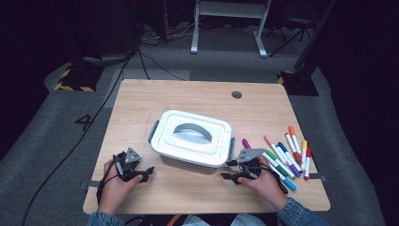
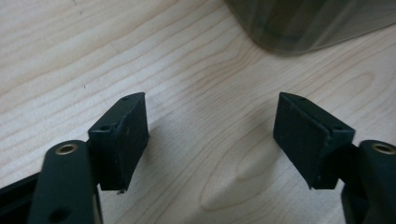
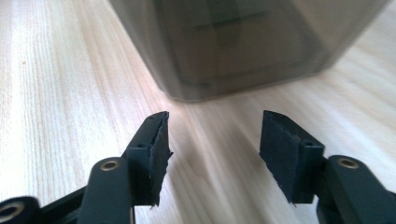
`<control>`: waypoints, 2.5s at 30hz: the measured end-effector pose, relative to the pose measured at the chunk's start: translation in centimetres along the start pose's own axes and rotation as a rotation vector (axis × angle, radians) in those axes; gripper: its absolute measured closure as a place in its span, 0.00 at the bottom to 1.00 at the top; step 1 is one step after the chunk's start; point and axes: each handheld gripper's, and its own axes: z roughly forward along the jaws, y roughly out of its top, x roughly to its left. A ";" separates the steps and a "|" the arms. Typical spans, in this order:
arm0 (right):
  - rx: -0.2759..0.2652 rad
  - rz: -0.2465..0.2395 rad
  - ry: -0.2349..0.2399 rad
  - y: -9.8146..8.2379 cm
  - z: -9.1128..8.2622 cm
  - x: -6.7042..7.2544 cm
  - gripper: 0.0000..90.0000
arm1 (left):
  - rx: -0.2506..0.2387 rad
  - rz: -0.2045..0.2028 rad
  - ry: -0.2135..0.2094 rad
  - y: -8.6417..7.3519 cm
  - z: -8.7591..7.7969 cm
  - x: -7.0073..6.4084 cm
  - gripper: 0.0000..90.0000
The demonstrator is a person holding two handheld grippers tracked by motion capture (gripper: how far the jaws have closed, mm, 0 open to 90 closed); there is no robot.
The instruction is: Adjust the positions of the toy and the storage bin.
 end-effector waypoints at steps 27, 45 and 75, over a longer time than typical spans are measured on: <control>-0.030 0.076 -0.106 6.4 -1.4 -10.7 0.45 | -0.135 -0.147 0.063 3.2 1.2 2.5 0.35; -0.078 0.074 0.034 5.8 -1.5 -10.0 0.49 | -0.120 0.018 0.011 4.8 2.6 -0.8 0.53; -0.059 0.182 -0.105 -2.8 -11.4 -6.6 0.44 | -0.164 0.115 -0.181 7.9 5.5 -9.0 0.43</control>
